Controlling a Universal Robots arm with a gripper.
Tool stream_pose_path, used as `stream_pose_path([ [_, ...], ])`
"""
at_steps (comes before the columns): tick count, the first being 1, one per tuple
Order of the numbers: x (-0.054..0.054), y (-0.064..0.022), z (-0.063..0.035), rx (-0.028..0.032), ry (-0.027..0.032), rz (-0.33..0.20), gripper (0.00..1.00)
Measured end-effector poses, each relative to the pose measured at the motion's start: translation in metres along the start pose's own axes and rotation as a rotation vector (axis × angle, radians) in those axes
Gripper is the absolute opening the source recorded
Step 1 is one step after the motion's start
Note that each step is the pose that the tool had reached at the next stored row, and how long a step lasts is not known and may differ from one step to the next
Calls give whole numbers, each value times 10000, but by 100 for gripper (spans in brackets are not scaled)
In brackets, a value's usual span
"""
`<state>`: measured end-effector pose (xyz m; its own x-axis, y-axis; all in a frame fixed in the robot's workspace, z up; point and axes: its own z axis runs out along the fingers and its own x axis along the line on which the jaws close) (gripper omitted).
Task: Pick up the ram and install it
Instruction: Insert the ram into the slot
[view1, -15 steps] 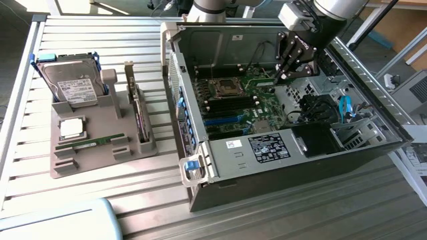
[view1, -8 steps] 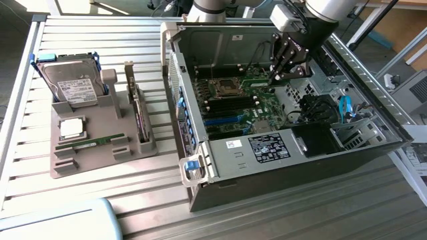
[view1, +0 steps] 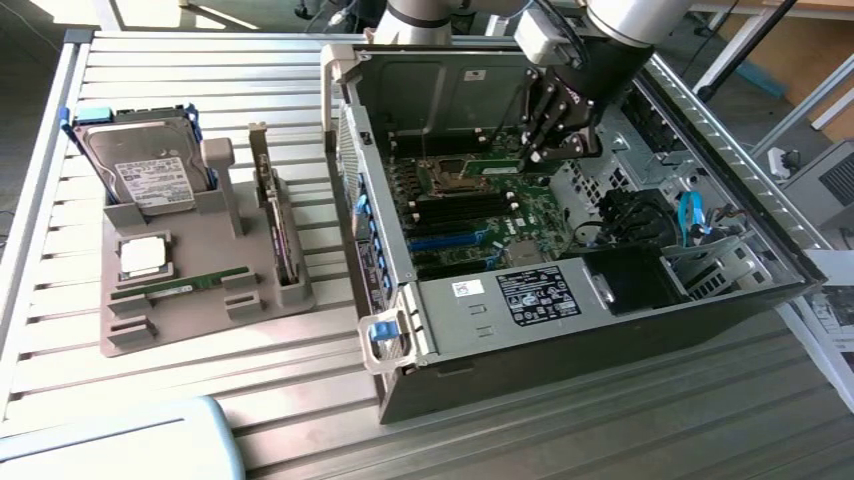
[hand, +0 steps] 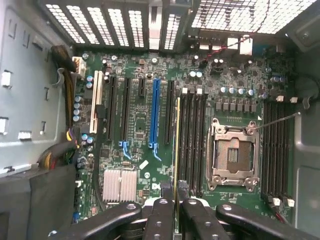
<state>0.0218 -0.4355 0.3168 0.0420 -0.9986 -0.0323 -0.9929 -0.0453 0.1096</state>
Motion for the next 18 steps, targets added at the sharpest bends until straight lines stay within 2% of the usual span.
stream_pose_path([
  [5,-7,35,78,7,-12,247,14],
  [8,-10,145,163,7,-13,246,14],
  [11,-11,204,224,7,-13,234,14],
  [18,-8,202,359,1,-10,37,14],
])
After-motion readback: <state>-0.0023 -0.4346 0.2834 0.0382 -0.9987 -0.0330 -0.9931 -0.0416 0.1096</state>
